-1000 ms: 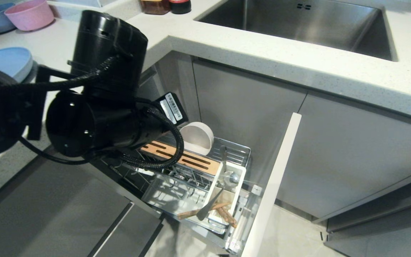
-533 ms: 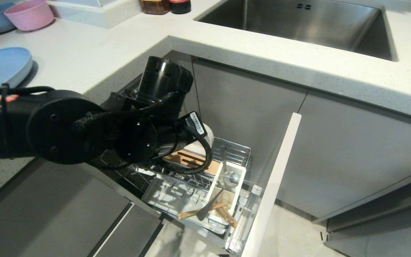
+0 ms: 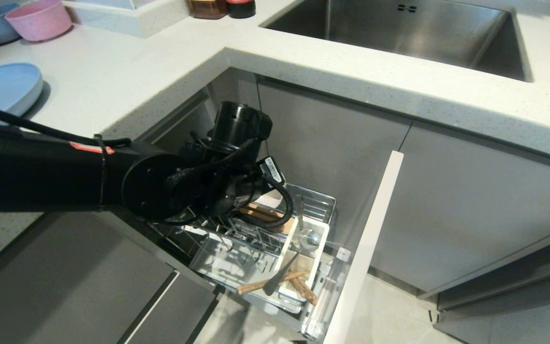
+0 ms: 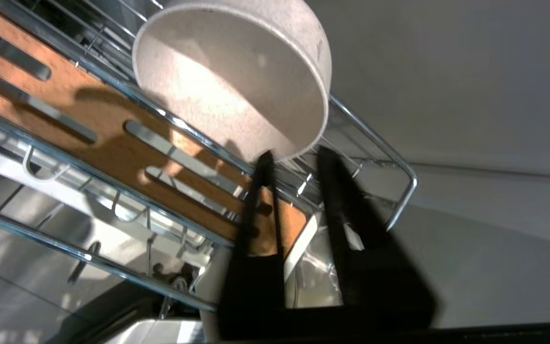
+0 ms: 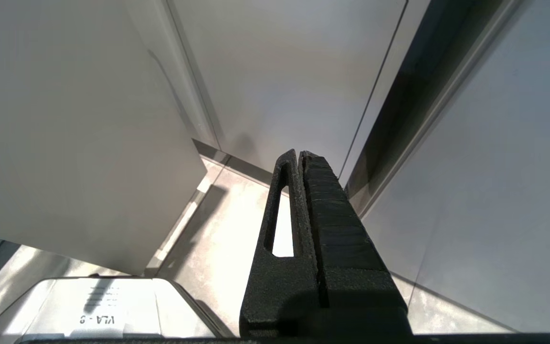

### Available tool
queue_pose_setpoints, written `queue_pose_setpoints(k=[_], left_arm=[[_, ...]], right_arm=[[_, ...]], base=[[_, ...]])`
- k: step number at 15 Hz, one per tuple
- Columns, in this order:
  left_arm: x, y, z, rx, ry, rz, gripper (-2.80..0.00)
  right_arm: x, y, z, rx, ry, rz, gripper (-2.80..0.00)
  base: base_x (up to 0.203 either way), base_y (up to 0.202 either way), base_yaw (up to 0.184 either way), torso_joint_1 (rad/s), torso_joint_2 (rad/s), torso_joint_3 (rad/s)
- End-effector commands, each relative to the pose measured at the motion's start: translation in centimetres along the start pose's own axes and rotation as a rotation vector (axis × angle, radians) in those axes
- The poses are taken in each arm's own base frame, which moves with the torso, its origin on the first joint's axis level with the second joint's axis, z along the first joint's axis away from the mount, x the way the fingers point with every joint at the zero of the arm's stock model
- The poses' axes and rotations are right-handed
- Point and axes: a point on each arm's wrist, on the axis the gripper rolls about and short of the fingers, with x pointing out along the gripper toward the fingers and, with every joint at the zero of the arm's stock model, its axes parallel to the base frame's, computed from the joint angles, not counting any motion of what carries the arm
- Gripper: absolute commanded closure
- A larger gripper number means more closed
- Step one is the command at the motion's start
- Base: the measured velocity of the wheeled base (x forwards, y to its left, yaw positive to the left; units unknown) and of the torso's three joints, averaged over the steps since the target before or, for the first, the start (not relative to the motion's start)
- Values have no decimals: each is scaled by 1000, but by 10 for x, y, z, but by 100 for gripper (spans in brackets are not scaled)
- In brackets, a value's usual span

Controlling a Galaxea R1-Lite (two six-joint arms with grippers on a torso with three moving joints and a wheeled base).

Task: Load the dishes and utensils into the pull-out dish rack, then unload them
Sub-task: Take the bowl out of the cupboard

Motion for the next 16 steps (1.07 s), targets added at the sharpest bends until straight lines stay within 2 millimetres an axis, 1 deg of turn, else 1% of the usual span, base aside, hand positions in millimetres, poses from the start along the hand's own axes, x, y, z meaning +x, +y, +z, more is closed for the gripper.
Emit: queue_pose_setpoints(k=[1,4,7,9,11,16], left_arm=[[8,2,1,-6,-2,17,-280],[14,-1,3,-12,16,-11,-280],[27,-2,3,-18,23,-13,-280],[40,1,1,-15,19,-5,-280],[48,2,4,0,6,-19,-280],[62,4,6,2,5,-44,-280]], right_arm=[[0,0,0,0,1,0,0],[0,0,0,0,2,0,0],[0,0,0,0,1,0,0],[0,0,0,0,1,0,0],[0,0,0,0,1,0,0],[0,0,0,0,2,0,0]], base=[[0,0,0,0,0,0],[0,0,0,0,0,0],[0,0,0,0,0,0],[0,0,0,0,0,0],[0,0,0,0,0,0],[0,0,0,0,0,0]])
